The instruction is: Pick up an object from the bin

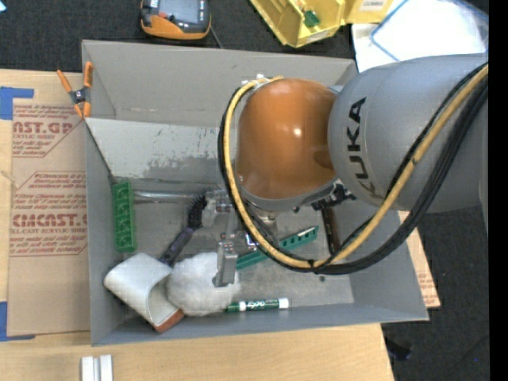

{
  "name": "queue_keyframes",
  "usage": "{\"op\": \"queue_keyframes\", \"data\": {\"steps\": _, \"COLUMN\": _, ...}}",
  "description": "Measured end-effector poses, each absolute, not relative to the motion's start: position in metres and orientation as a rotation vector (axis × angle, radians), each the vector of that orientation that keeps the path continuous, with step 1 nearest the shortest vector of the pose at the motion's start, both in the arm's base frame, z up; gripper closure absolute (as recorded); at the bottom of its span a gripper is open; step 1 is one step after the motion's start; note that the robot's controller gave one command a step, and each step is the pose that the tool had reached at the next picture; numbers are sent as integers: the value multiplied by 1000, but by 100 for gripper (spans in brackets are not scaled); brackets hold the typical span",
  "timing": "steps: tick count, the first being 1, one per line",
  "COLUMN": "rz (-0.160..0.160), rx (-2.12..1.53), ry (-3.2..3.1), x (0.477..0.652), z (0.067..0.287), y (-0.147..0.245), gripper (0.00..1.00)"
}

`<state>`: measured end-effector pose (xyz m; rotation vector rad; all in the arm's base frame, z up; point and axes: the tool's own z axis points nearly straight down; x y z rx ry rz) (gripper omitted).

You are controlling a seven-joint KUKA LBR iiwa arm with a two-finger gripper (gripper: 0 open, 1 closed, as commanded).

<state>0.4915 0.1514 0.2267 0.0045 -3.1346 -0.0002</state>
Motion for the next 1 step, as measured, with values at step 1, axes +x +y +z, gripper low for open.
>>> {"op": "queue_keyframes", "data": {"steps": 1, "rz": -2, "rx": 2, "ry": -3142, "x": 493, "z": 231, "y": 150, "gripper": 0}}
